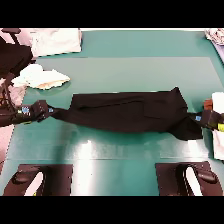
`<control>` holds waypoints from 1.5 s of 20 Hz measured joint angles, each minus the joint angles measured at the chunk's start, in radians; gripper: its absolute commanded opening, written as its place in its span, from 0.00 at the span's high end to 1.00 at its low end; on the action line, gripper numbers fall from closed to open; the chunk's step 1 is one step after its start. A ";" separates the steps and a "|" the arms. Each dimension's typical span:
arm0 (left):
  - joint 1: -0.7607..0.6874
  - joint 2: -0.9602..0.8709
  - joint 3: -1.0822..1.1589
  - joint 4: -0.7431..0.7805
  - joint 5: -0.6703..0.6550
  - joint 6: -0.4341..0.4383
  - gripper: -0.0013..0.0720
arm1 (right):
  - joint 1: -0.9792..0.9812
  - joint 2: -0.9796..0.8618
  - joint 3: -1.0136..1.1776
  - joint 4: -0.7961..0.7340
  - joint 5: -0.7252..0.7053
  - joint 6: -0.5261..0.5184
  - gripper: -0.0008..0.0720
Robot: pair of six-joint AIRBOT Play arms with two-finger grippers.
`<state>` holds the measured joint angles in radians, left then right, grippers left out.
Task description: Fold the shirts.
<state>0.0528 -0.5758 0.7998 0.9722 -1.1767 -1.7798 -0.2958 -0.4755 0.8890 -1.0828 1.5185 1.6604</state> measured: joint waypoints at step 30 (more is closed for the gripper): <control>-0.004 -0.661 0.071 -0.189 0.552 0.190 0.94 | 0.120 -1.016 0.451 -0.022 -0.246 -0.249 0.82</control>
<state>0.0490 -1.2369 0.8703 0.7830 -0.6250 -1.5902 -0.1757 -1.4914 1.3403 -1.1046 1.2728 1.4117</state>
